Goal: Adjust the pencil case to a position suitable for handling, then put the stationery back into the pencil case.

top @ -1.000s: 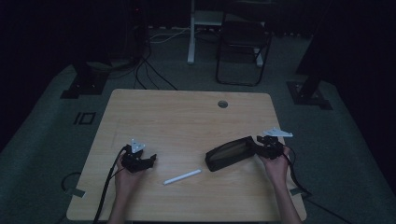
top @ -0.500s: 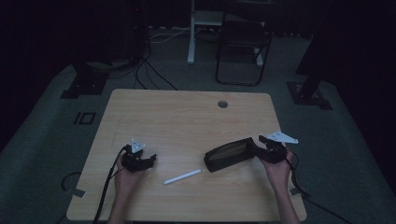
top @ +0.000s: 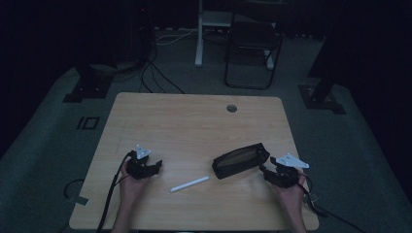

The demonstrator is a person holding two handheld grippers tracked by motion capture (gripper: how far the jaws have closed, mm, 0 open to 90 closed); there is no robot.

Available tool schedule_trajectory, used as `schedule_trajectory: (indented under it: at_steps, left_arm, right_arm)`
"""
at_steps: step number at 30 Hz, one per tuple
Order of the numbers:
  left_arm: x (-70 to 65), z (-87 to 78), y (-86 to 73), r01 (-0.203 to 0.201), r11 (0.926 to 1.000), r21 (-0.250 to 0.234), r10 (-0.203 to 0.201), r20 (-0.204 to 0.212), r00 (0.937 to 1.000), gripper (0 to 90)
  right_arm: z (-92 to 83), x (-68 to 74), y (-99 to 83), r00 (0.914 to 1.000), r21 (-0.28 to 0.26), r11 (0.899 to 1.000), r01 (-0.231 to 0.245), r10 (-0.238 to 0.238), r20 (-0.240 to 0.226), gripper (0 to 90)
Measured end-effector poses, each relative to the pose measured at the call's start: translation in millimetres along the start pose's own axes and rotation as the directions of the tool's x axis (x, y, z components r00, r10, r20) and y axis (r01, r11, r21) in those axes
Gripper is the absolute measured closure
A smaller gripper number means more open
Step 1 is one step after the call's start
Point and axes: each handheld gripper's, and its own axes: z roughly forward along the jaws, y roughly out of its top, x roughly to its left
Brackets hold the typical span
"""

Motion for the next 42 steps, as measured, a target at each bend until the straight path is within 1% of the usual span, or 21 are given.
schedule_trajectory:
  at_steps: [1, 2, 4, 5, 8, 10, 11, 13, 16, 19, 23, 24, 25, 27, 29, 31, 33, 35, 37, 39, 42]
  left_arm:
    - [-0.7, -1.1, 0.2, -0.003, 1.0000, 0.002, 0.003, 0.000, 1.0000, 42.2]
    - [-0.7, -1.1, 0.2, -0.003, 1.0000, 0.002, 0.003, 0.000, 1.0000, 42.8]
    - [-3.7, -8.5, 2.2, -0.011, 0.9995, -0.029, 0.011, 0.020, 0.9997, 43.2]
    - [-3.7, -8.5, 2.2, -0.011, 0.9995, -0.029, 0.011, 0.020, 0.9997, 43.2]
    - [-7.9, -16.2, 4.5, -0.018, 0.9982, -0.057, 0.022, 0.069, 0.9974, 42.3]
    - [-12.0, -19.0, 5.1, -0.031, 0.9979, -0.058, 0.037, 0.110, 0.9932, 41.6]
    - [-13.6, -19.8, 5.4, -0.039, 0.9977, -0.056, 0.046, 0.120, 0.9917, 41.4]
    - [-19.0, -22.2, 6.2, -0.057, 0.9968, -0.057, 0.065, 0.156, 0.9856, 40.8]
    - [-28.1, -25.0, 7.2, -0.088, 0.9946, -0.055, 0.097, 0.190, 0.9769, 40.2]
    - [-36.3, -26.7, 8.2, -0.114, 0.9923, -0.048, 0.122, 0.214, 0.9693, 40.3]
    - [-46.5, -32.4, 8.0, -0.150, 0.9858, -0.075, 0.164, 0.235, 0.9581, 40.3]
    - [-46.5, -32.4, 8.0, -0.150, 0.9858, -0.075, 0.164, 0.235, 0.9581, 40.2]
    - [-50.8, -36.3, 6.5, -0.173, 0.9809, -0.089, 0.190, 0.252, 0.9489, 40.2]
    - [-56.1, -38.1, 3.5, -0.201, 0.9754, -0.091, 0.218, 0.267, 0.9388, 39.0]
    - [-60.8, -38.0, 1.0, -0.230, 0.9697, -0.082, 0.244, 0.274, 0.9301, 37.9]
    - [-65.8, -37.0, -0.8, -0.240, 0.9676, -0.077, 0.252, 0.292, 0.9225, 37.8]
    - [-70.5, -36.8, -2.2, -0.261, 0.9626, -0.072, 0.271, 0.302, 0.9142, 37.8]
    - [-74.4, -36.2, -3.4, -0.272, 0.9598, -0.068, 0.280, 0.307, 0.9096, 37.8]
    - [-76.5, -35.1, -4.4, -0.275, 0.9597, -0.059, 0.279, 0.308, 0.9096, 38.4]
    - [-77.7, -33.4, -4.9, -0.279, 0.9585, -0.058, 0.283, 0.313, 0.9066, 40.4]
    - [-80.1, -30.7, -6.0, -0.286, 0.9567, -0.051, 0.287, 0.329, 0.8996, 42.1]
  right_arm:
    - [0.2, 0.1, -2.9, 1.0000, 0.006, 1.000, 0.001, -0.001, -0.005, 42.3]
    - [0.6, -0.3, -5.6, 1.0000, 0.012, 1.000, -0.003, 0.003, -0.010, 42.3]
    - [2.5, -1.2, -10.1, 0.9999, 0.026, 1.000, -0.007, 0.007, -0.016, 42.4]
    - [2.5, -1.2, -10.1, 0.9999, 0.026, 1.000, -0.007, 0.007, -0.016, 42.4]
    - [8.5, -2.5, -15.6, 0.9996, 0.052, 0.999, -0.013, 0.014, -0.026, 42.4]
    - [12.6, -2.7, -18.3, 0.9996, 0.074, 0.997, -0.008, 0.010, -0.026, 42.4]
    - [14.2, -2.0, -19.4, 0.9996, 0.083, 0.997, -0.001, 0.004, -0.029, 42.4]
    - [16.0, -1.5, -20.7, 0.9993, 0.090, 0.996, 0.002, 0.001, -0.037, 42.4]
    - [18.9, -1.5, -22.4, 0.9989, 0.106, 0.994, 0.009, -0.004, -0.047, 42.4]
    - [21.6, -1.6, -23.1, 0.9983, 0.118, 0.993, 0.012, -0.005, -0.058, 42.3]
    - [25.0, -0.1, -24.0, 0.9976, 0.136, 0.991, 0.018, -0.009, -0.068, 42.1]
    - [25.0, -0.1, -24.0, 0.9976, 0.136, 0.991, 0.018, -0.009, -0.068, 42.1]
    - [26.3, 0.4, -24.2, 0.9973, 0.141, 0.990, 0.024, -0.014, -0.072, 42.0]
    - [28.7, 2.3, -23.7, 0.9965, 0.143, 0.989, 0.033, -0.021, -0.080, 41.1]
    - [29.7, 3.5, -23.5, 0.9962, 0.140, 0.990, 0.037, -0.025, -0.083, 40.6]
    - [30.6, 5.0, -23.5, 0.9958, 0.138, 0.989, 0.052, -0.041, -0.082, 39.7]
    - [31.1, 5.5, -23.7, 0.9957, 0.134, 0.990, 0.052, -0.041, -0.084, 39.3]
    - [31.1, 5.5, -23.8, 0.9956, 0.134, 0.990, 0.053, -0.041, -0.085, 39.0]
    - [31.1, 5.2, -24.0, 0.9954, 0.132, 0.990, 0.054, -0.043, -0.086, 38.8]
    - [31.5, 5.0, -24.0, 0.9952, 0.130, 0.990, 0.055, -0.043, -0.088, 38.4]
    - [32.1, 4.5, -23.7, 0.9949, 0.130, 0.990, 0.056, -0.045, -0.090, 38.2]
